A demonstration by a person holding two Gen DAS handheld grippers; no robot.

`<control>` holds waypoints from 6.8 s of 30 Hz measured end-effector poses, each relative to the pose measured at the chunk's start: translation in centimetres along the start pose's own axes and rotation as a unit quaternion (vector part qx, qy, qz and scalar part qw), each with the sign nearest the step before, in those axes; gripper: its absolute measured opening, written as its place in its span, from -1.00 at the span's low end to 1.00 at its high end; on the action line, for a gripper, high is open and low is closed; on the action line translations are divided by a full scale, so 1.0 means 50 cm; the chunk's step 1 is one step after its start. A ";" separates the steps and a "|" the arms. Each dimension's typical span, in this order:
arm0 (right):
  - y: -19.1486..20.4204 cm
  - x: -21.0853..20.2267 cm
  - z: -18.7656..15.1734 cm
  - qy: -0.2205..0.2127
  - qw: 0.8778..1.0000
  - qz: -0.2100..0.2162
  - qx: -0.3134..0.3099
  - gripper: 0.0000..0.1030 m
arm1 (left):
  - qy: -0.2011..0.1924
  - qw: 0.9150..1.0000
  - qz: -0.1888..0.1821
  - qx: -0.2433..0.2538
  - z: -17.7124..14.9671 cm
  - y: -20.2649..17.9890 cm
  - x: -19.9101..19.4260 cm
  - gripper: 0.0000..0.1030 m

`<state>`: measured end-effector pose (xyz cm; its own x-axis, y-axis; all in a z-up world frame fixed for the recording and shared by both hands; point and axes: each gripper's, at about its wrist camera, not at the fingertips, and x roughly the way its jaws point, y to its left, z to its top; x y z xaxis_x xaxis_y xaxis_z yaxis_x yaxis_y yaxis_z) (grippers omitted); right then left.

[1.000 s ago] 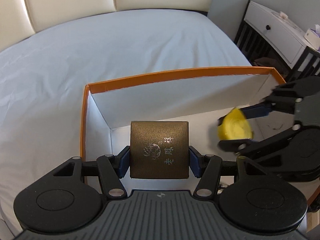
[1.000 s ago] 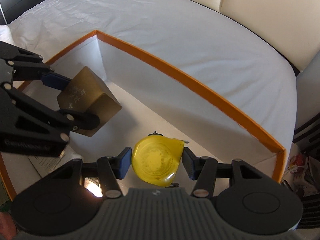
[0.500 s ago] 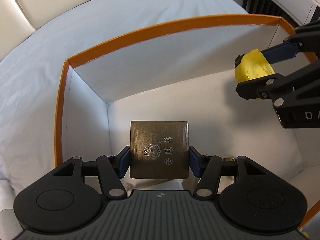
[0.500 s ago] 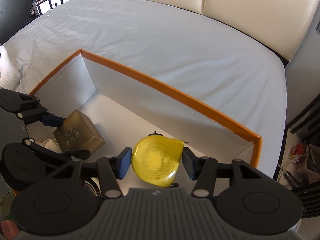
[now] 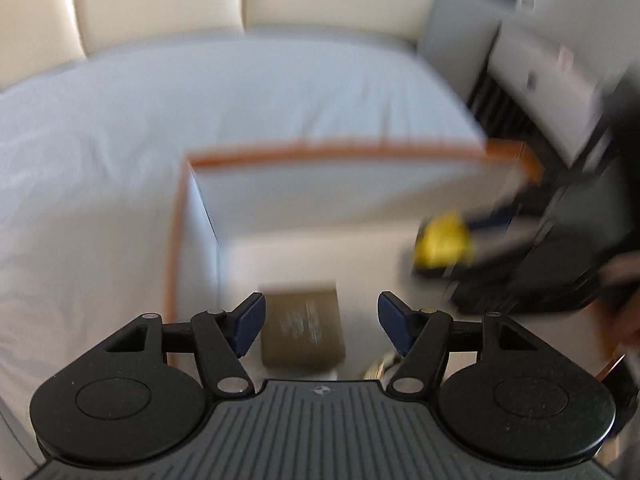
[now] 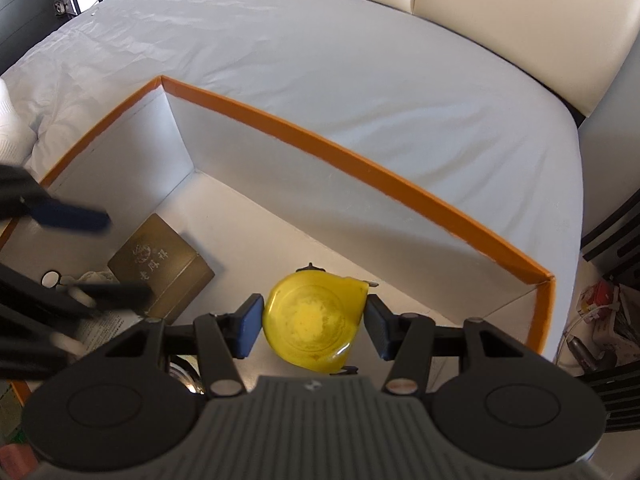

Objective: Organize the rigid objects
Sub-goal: 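Carry the gold box into the orange box while the right tool carries the yellow tape measure, then open the left tool to drop the gold box while the right tool releases the tape measure, then move the left tool to the pile and grasp the pink pump bottle, then lift the pump bottle with the left tool while the right tool grasps the green spray bottle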

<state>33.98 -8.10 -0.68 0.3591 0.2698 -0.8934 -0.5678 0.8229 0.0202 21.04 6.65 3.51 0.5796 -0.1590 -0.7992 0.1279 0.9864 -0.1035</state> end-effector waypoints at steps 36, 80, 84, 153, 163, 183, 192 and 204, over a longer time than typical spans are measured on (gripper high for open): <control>0.120 0.085 0.051 0.039 0.993 0.090 -0.069 0.09 | -0.020 0.990 -0.019 -0.137 -0.026 0.111 -0.005 -0.28; 0.099 -0.317 -0.196 -0.121 0.991 0.058 -0.010 0.26 | -0.033 0.994 -0.031 -0.103 -0.240 -0.052 -0.216 0.07; 0.108 -0.316 -0.281 -0.097 0.992 0.078 0.013 0.24 | 0.019 0.998 -0.028 -0.053 -0.316 -0.093 -0.202 0.13; 0.295 -0.097 -0.282 -0.015 0.983 0.171 0.062 0.06 | -0.009 0.997 -0.005 -0.081 -0.390 0.040 -0.246 -0.46; 0.323 -0.006 -0.226 0.052 0.963 0.206 0.163 0.08 | -0.021 0.991 0.075 -0.113 -0.346 0.132 -0.234 -0.46; 0.339 0.100 -0.192 0.101 0.936 0.241 0.235 -0.10 | 0.014 0.987 0.073 -0.143 -0.361 0.173 -0.170 -0.45; 0.349 0.026 -0.195 0.043 0.949 0.250 0.184 -0.58 | 0.007 0.984 0.080 -0.161 -0.364 0.170 -0.181 -0.45; 0.343 -0.115 -0.234 -0.053 0.965 0.242 0.089 -0.61 | -0.046 0.984 0.070 -0.160 -0.355 0.120 -0.245 -0.46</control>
<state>13.51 -1.38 -0.46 0.1643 0.6856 -0.7092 -0.5547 0.6588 0.5083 0.44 15.28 2.19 0.6460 -0.0100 -0.7633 -0.2093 0.9593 -0.1897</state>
